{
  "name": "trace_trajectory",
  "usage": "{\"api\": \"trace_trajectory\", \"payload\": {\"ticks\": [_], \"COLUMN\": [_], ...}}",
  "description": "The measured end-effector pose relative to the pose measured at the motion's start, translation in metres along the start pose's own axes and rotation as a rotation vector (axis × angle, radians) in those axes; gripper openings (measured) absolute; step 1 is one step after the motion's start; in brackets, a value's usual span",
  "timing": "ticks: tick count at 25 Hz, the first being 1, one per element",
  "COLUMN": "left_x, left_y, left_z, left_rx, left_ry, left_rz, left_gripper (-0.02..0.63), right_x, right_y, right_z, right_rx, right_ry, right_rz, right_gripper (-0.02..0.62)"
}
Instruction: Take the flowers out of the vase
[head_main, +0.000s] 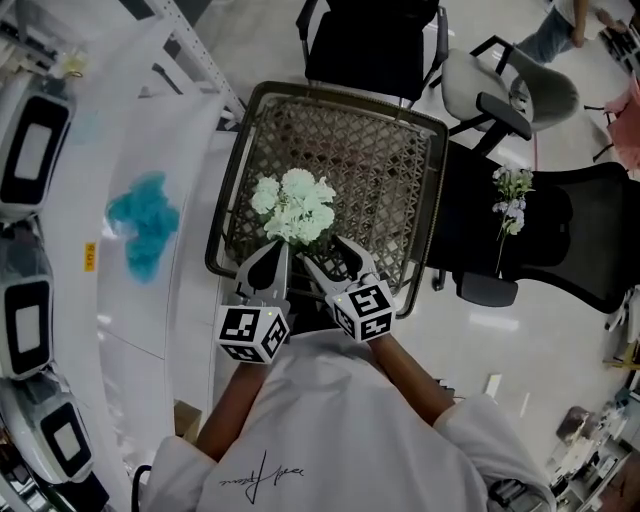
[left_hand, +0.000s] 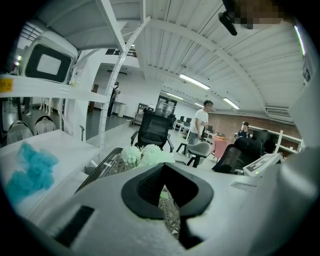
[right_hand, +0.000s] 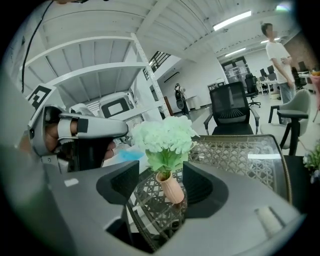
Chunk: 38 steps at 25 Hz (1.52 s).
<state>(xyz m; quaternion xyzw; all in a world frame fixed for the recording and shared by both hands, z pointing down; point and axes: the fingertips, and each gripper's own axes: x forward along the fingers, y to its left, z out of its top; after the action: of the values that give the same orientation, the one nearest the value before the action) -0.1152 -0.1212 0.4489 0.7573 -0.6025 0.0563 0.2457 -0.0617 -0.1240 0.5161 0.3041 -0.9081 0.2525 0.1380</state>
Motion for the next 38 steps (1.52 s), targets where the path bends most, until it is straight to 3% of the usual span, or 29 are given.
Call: {"api": "trace_trajectory", "payload": {"ticks": [14, 38], "left_x": [-0.008, -0.011], "left_y": [0.02, 0.047], "left_z": [-0.001, 0.0], "left_rx": [-0.027, -0.059], "left_ry": [0.001, -0.017], "left_rz": [-0.016, 0.017], "left_gripper": [0.002, 0.002], "right_x": [0.026, 0.066], "right_y": [0.011, 0.0], "right_z": [-0.017, -0.022], "right_rx": [-0.036, -0.046], "right_ry": [0.04, 0.024], "right_rz": [-0.025, -0.071], "right_gripper": [0.373, 0.388]}}
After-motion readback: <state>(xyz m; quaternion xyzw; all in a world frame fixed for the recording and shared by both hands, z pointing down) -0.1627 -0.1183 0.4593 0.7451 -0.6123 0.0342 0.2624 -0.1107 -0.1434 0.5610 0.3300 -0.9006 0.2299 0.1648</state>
